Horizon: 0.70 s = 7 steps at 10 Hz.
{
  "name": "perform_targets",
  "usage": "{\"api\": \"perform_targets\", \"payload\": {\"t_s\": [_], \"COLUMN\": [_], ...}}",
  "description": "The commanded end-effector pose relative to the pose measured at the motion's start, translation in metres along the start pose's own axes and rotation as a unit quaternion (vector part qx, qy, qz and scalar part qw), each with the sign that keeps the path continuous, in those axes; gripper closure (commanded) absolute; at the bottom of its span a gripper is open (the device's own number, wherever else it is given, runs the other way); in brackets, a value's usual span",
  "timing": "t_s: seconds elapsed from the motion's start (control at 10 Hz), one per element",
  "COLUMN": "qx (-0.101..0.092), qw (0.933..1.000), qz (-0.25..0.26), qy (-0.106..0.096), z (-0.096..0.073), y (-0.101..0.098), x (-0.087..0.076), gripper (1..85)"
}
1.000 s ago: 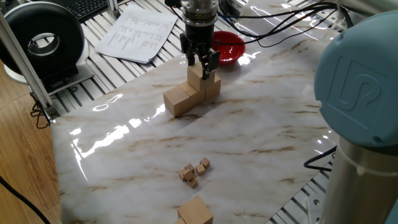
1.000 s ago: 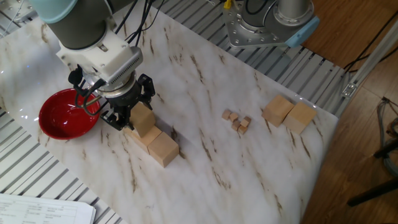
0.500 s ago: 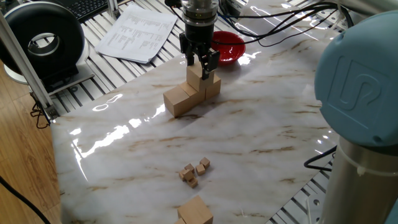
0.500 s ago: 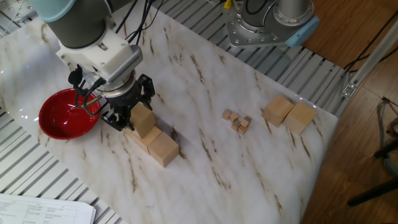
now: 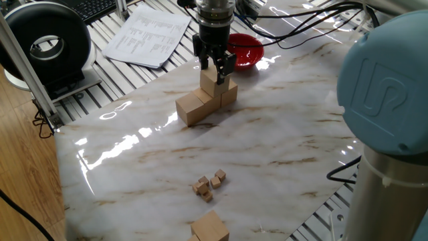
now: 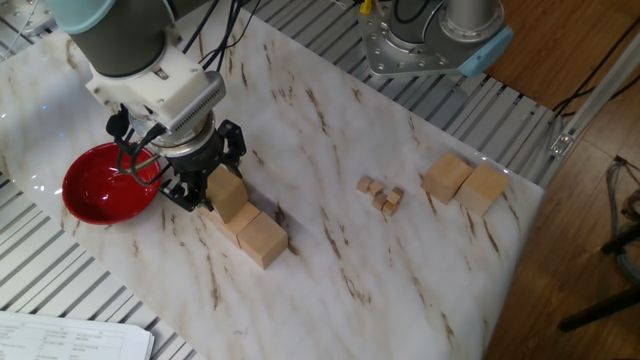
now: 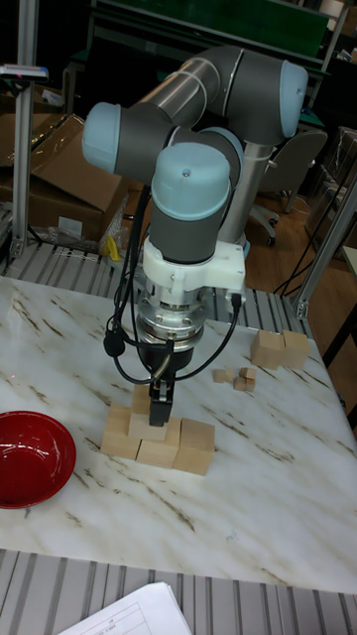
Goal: Stack the blocks into a pyramid shape
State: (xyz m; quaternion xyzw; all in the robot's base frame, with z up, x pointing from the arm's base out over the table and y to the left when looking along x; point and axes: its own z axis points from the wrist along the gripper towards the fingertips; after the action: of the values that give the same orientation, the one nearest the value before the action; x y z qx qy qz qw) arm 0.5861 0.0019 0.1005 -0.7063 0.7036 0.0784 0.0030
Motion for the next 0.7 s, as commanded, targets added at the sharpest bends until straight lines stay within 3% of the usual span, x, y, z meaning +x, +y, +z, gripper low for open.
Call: {"api": "perform_targets", "payload": {"t_s": [0.0, 0.6], "qx": [-0.001, -0.007], "qw": [1.0000, 0.9992], "qz": [0.008, 0.040], "qy": [-0.002, 0.002], "z": [-0.0009, -0.0038], "y": [-0.0004, -0.0006], "x": [0.0013, -0.0019], "gripper": [45.0, 45.3]}}
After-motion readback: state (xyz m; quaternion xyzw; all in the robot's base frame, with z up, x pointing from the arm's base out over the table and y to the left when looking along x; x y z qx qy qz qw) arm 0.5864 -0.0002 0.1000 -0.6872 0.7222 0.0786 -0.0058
